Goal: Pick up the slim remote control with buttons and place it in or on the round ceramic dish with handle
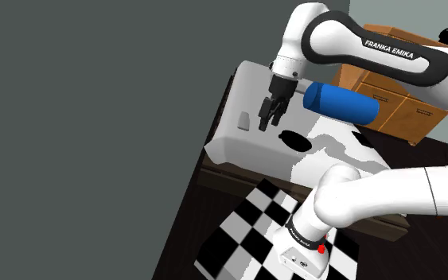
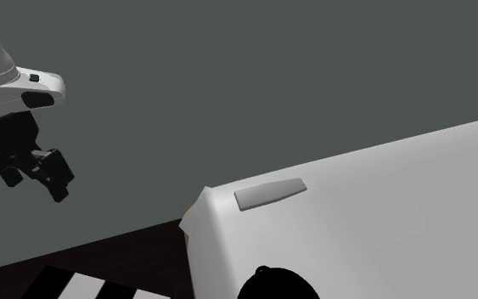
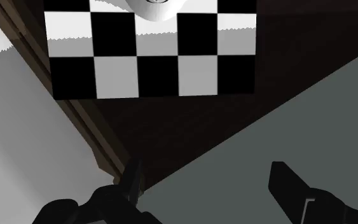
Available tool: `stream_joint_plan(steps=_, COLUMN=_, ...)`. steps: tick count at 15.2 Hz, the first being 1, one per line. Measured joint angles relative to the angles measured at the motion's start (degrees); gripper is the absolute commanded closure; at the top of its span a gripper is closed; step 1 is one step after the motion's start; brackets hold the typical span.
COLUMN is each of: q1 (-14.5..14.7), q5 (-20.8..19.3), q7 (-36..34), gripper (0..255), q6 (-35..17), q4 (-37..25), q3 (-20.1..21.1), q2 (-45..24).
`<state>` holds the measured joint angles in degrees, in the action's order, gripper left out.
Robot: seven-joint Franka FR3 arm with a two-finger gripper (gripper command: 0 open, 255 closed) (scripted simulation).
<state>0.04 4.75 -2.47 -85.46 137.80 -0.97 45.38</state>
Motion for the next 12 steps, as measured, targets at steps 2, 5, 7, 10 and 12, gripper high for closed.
stream_joint_plan(steps=2, q1=-0.3, q5=-0.15, q7=-0.24, gripper=0, q6=-0.61, q4=-0.16, q3=-0.13, q2=-0.72)
stream_joint_plan(steps=5, q1=-1.78, q5=-0.76, q7=-1.64, gripper=0, q6=-4.65, q4=-0.73, q3=-0.65, q2=-5.08)
stream_joint_plan(steps=7, q1=-3.0, q5=-1.4, q7=-2.43, gripper=0, q6=-8.03, q4=-0.92, q3=-1.34, q2=-8.37)
stream_joint_plan(steps=10, q1=-4.59, q5=-2.0, q7=-4.2, gripper=0, q6=-12.25, q4=-2.04, q3=-2.07, q2=-13.25)
stream_joint_plan(steps=12, q1=-5.74, q5=-2.52, q7=-5.03, gripper=0, q6=-14.57, q4=-4.13, q3=-2.92, q2=-17.36)
